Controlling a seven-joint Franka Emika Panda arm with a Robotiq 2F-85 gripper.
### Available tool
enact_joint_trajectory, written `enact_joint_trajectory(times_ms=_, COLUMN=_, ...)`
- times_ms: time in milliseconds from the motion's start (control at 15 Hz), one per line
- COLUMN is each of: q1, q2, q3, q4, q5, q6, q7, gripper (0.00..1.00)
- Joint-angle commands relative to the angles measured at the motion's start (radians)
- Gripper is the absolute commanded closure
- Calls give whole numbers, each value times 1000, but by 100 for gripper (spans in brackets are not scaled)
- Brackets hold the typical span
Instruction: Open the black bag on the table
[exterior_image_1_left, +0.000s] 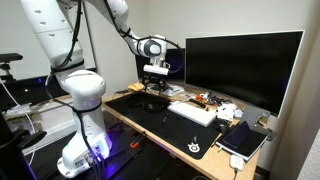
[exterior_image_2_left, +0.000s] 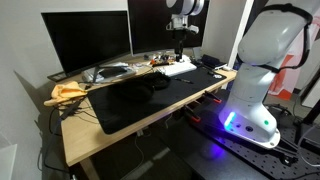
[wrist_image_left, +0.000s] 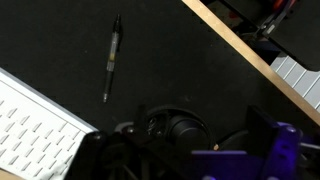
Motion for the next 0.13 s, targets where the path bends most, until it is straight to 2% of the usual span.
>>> enact_joint_trajectory(times_ms=0, q1=-4, q2=7, q3=4, q4=5, q5=0, q6=-2, q7=1, gripper=0)
enact_joint_trajectory(times_ms=67, q1=-5, q2=11, q3=5, q4=8, q5=0, q6=-2, q7=3, gripper=0)
